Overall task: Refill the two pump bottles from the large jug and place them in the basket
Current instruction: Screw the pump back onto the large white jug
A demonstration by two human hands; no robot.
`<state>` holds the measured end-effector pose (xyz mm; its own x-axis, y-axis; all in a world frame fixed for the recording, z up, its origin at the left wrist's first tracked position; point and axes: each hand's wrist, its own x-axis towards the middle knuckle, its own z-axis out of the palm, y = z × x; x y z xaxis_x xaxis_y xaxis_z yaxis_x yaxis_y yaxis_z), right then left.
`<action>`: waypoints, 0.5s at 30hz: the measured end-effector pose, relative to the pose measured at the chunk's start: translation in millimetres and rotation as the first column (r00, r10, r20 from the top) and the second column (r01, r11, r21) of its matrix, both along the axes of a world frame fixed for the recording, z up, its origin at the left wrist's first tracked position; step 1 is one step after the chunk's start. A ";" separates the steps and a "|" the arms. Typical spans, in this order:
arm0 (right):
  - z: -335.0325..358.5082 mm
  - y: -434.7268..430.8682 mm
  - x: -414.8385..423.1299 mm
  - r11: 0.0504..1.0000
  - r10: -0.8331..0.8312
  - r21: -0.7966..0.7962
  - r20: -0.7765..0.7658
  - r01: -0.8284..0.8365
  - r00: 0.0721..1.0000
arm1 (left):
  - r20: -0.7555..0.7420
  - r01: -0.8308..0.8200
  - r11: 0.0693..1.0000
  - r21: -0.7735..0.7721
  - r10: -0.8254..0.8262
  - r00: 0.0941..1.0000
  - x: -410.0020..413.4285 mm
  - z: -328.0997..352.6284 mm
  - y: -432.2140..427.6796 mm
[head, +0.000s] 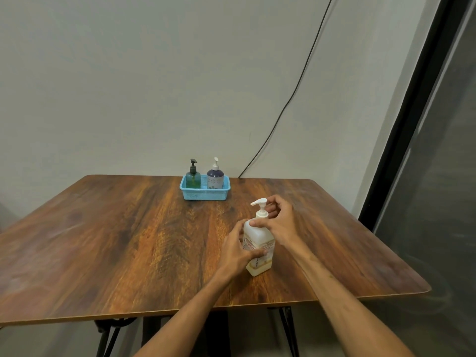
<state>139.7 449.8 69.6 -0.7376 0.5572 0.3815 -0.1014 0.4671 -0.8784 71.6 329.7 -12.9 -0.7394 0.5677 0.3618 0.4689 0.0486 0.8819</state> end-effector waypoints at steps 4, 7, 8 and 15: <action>-2.0 3.9 4.3 0.997 0.054 -0.054 -0.018 -0.055 0.998 | -0.011 0.004 1.000 -0.008 -0.004 1.000 0.1 1.0 -0.8; 1.8 12.7 11.4 0.991 0.124 -0.056 0.002 -0.124 0.992 | -0.015 0.001 1.000 -0.008 -0.001 1.000 -0.7 -0.5 -0.6; 2.1 14.4 12.0 0.992 0.119 -0.050 0.002 -0.118 0.993 | -0.017 0.002 1.000 -0.008 -0.002 1.000 -0.4 -0.5 -0.4; -1.5 2.4 4.1 1.000 0.012 -0.021 -0.030 -0.012 0.999 | -0.010 0.003 1.000 -0.006 -0.003 1.000 0.3 1.3 -0.3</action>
